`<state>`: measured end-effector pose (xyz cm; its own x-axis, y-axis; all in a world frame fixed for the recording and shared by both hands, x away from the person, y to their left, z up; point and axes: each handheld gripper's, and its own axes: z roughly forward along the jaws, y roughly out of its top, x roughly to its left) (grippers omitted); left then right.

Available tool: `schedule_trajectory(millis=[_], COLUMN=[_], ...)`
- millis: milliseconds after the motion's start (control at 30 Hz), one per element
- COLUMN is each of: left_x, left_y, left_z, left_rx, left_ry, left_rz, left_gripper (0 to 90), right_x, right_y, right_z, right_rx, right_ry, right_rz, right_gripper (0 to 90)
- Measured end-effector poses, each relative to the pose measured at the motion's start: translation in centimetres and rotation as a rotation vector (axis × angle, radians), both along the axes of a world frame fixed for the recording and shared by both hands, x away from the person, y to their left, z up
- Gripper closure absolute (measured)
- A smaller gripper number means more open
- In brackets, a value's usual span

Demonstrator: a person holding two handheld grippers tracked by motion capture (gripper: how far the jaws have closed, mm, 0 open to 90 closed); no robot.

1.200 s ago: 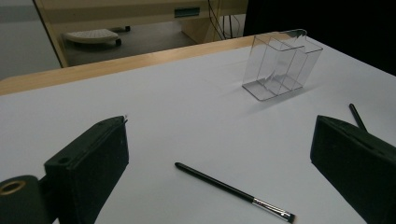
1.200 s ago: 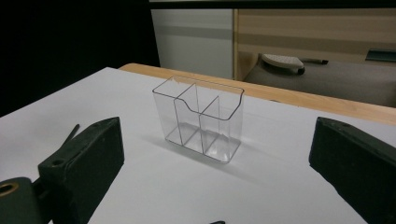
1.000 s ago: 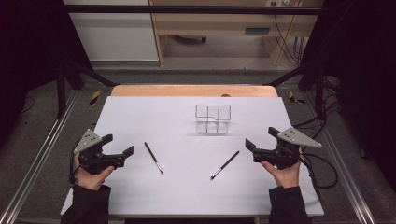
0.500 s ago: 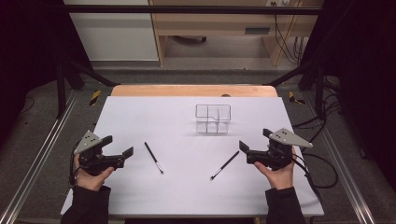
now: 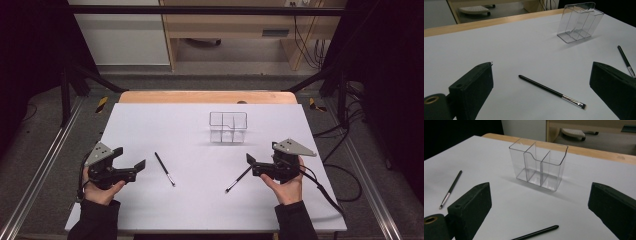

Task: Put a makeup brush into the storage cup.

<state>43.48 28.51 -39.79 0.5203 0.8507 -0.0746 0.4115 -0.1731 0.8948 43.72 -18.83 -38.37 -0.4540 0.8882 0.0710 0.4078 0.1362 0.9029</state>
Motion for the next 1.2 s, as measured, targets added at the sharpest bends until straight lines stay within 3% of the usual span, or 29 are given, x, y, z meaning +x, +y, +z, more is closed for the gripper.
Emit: schedule_trajectory(millis=[433, 833, 1200], left_x=[-0.1, 0.0, 0.0], left_y=[-0.3, -0.9, -1.2], left_z=[-0.2, -0.5, -0.5], left_rx=[0.017, 0.031, 0.035], left_ry=[0.001, 0.006, 0.008], left_rz=[-0.013, -0.024, -0.030], left_gripper=[4.0, 3.9, 4.0], right_x=[0.4, 0.9, 1.4], right_y=[1.5, 2.8, 3.0], right_z=[-1.6, -3.5, -5.2], right_rx=[-0.026, -0.089, -0.100], right_ry=[0.067, 0.124, 0.185], right_rz=[0.016, 0.026, -0.005], right_gripper=[5.3, 5.4, 7.4])
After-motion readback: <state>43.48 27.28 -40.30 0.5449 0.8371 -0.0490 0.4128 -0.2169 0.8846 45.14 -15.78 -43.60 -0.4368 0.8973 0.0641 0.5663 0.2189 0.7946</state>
